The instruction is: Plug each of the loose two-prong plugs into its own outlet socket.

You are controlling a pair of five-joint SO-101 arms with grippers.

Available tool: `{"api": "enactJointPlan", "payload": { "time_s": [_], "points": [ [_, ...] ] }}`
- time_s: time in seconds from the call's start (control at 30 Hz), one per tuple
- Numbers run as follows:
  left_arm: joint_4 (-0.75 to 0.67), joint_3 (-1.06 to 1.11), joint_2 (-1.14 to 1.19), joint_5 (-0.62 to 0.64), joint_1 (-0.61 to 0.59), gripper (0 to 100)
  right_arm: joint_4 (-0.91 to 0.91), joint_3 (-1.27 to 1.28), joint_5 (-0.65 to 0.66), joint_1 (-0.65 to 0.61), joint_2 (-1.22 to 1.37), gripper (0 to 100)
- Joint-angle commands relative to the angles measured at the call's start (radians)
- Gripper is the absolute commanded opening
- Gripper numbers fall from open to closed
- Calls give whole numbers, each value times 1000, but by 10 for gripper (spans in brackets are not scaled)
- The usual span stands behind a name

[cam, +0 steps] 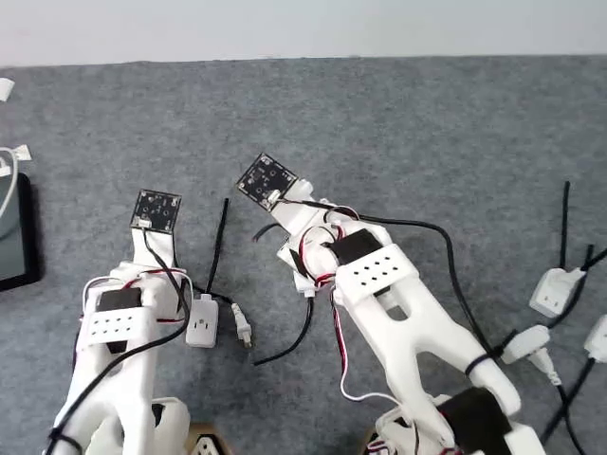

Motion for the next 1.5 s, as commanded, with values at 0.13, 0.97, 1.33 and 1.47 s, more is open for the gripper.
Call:
{"api": "enactJointPlan", "payload": {
  "time_s": [0.13, 0.97, 1.33, 1.47],
  "points": [
    [-18, -51, 2, -14, -9, 16, -24, -63, 26, 8, 39, 8],
    [-18, -50, 3, -14, -9, 16, -48, -9, -233, 8, 67, 8],
    [-18, -50, 3, -14, -11, 16, -76, 40, -252, -21, 59, 8],
    [-18, -50, 3, -14, -11, 16, -76, 40, -269, -16, 59, 8]
  ]
}}
